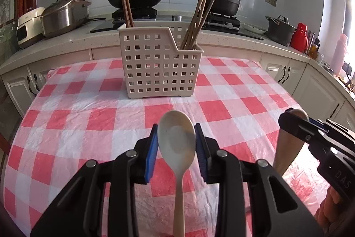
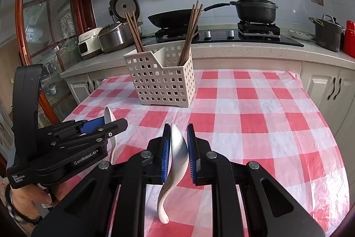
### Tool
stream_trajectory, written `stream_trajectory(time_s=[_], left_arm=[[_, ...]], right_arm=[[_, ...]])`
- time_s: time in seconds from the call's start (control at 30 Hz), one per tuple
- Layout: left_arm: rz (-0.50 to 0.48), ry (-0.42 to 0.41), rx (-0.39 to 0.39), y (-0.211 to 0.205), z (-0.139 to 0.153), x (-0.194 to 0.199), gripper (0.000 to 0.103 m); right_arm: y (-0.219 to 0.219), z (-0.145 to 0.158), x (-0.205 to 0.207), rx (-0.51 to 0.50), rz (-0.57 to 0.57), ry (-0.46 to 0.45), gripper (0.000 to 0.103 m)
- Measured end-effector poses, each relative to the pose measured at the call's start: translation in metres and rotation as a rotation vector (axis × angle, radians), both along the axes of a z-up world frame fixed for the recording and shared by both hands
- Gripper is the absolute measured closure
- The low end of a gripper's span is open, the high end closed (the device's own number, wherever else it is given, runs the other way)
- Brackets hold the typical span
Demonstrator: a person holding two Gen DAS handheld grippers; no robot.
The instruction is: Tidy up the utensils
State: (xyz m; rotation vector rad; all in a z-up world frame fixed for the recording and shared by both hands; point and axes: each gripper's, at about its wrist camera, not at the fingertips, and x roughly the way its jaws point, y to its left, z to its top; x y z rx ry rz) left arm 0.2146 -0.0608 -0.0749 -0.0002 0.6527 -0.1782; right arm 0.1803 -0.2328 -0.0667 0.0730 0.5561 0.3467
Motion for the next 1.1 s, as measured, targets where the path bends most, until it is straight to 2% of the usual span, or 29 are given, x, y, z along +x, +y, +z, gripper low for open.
stream_trajectory(time_s=[0.07,0.17,0.23,0.4,0.47,0.57,0.6,0.63,0.77,0.97,1.1], left_arm=[[0.0,-0.019,0.024,-0.001,0.001,-0.004,0.072],[-0.004,-0.015,0.012,0.002,-0.002,-0.006,0.073],[-0.009,-0.026,0.011,0.003,-0.001,-0.008,0.073],[-0.006,-0.055,-0.002,0.009,0.006,-0.011,0.073],[0.0,-0.058,-0.012,0.013,0.008,-0.011,0.073],[0.015,-0.07,-0.023,0.021,0.011,-0.013,0.073],[0.02,-0.075,-0.027,0.024,0.012,-0.013,0.073],[0.024,-0.079,-0.026,0.026,0.013,-0.013,0.073],[0.046,-0.092,-0.023,0.037,0.013,-0.013,0.073],[0.092,-0.084,-0.058,0.069,0.01,-0.008,0.073],[0.113,-0.083,-0.073,0.086,0.008,-0.005,0.073]], right_arm=[[0.004,-0.002,0.002,-0.02,0.003,0.008,0.088],[0.004,-0.01,0.006,-0.008,0.003,0.046,0.088],[0.005,-0.014,0.007,-0.019,0.011,0.053,0.097],[0.002,-0.021,0.019,-0.036,-0.018,0.102,0.096],[-0.001,-0.027,0.028,-0.021,-0.009,0.146,0.092],[0.003,-0.035,0.038,-0.003,0.003,0.188,0.077],[0.005,-0.038,0.04,0.002,0.011,0.2,0.066],[0.009,-0.04,0.042,0.01,0.02,0.21,0.062],[0.036,-0.049,0.053,-0.006,0.084,0.243,0.062],[0.081,-0.054,0.069,-0.056,0.18,0.276,0.062],[0.098,-0.062,0.082,-0.074,0.195,0.32,0.062]])
